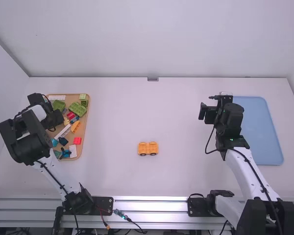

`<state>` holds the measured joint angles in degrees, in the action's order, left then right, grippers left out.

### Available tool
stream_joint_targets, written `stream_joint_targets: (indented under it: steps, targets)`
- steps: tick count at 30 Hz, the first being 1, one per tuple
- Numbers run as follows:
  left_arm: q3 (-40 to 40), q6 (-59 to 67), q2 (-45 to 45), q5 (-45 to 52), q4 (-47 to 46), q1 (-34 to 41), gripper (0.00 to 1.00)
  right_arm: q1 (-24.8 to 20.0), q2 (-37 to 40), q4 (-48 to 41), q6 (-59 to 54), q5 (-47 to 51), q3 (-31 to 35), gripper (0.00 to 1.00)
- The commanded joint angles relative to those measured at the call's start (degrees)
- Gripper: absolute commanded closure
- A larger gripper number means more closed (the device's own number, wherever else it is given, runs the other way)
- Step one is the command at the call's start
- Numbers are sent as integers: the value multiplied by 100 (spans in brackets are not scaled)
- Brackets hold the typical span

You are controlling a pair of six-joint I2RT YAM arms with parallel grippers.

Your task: Assemble lego blocks to make yellow taxi

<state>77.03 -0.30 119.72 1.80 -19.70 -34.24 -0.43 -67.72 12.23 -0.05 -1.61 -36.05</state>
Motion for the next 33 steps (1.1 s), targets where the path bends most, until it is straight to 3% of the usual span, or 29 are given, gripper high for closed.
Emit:
stream_joint_targets:
  steps: [1, 4, 13, 16, 21, 25, 33]
  targets:
    - [9, -35, 99, 26, -154, 13, 84, 11, -27, -4, 26, -131, -111, 1]
    - [205, -35, 85, 24, -395, 17, 98, 9, -27, 7, 26, -584, -111, 1]
    - [356, -35, -516, 4, -642, 24, 98, 4, -27, 267, 31, -1416, -111, 1]
    - [133, -42, -975, 26, -535, 81, 98, 4, -27, 417, 649, -1552, -111, 1]
    - [-866, 22, -1976, 2, 401, 577, 98, 26, -29, 612, 1182, -1687, -111, 1]
    - [-2046, 129, -3062, -44, 1450, 1276, 98, 136, -271, 1043, 1231, -2564, -131, 1]
    - [-3759, 114, -5066, 396, 2385, 3303, 98, 280, -1893, 2076, 1989, -4159, -605, 1]
